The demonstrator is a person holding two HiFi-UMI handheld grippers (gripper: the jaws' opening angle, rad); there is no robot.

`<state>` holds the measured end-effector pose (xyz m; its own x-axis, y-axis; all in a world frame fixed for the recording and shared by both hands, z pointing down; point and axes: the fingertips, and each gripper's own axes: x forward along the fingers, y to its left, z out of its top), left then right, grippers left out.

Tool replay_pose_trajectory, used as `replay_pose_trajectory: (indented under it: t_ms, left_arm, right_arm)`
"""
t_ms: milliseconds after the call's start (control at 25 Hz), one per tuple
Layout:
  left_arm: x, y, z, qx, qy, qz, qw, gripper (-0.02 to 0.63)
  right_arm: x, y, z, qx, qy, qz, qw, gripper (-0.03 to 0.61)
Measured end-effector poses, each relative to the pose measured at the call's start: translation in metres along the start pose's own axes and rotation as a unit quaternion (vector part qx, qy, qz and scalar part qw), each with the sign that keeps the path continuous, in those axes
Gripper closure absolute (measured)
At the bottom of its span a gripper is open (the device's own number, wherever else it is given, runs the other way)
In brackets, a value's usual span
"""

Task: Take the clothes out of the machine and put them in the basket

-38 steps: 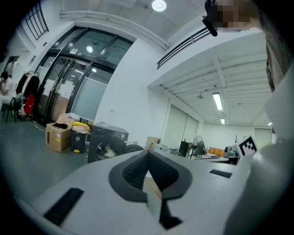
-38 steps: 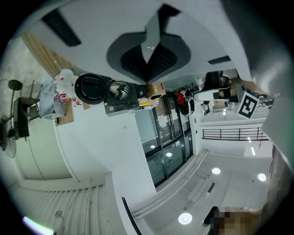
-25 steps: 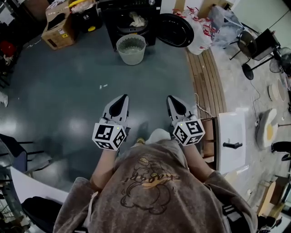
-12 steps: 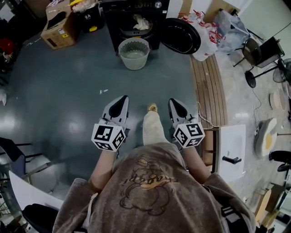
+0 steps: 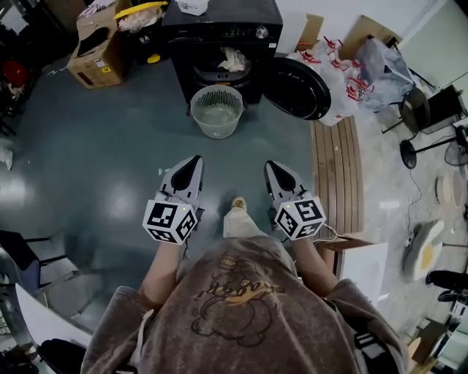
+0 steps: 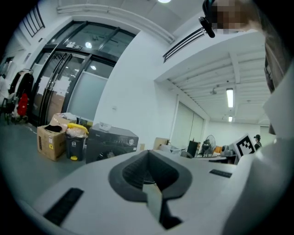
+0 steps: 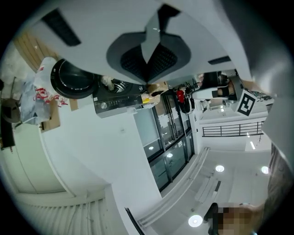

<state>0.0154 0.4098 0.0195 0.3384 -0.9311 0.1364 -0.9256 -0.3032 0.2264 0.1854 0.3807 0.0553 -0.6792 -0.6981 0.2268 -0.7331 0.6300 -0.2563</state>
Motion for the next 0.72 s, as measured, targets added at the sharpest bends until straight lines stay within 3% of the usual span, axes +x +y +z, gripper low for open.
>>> replay_pose_trajectory:
  t_ms: [360,720]
  left_arm:
    - [0.107,0.023,0.042,0.013,-0.007,0.015,0.9998,0.607]
    - [0.155,0.054,0.054,0.019,-0.009,0.024,0.9995,0.607]
  right_arm:
    - [0.073,-0.080,0.045,0.023,0.001,0.018,1.000,0.581]
    - [0.127,-0.098,0.056,0.027,0.005,0.036,0.999,0.581]
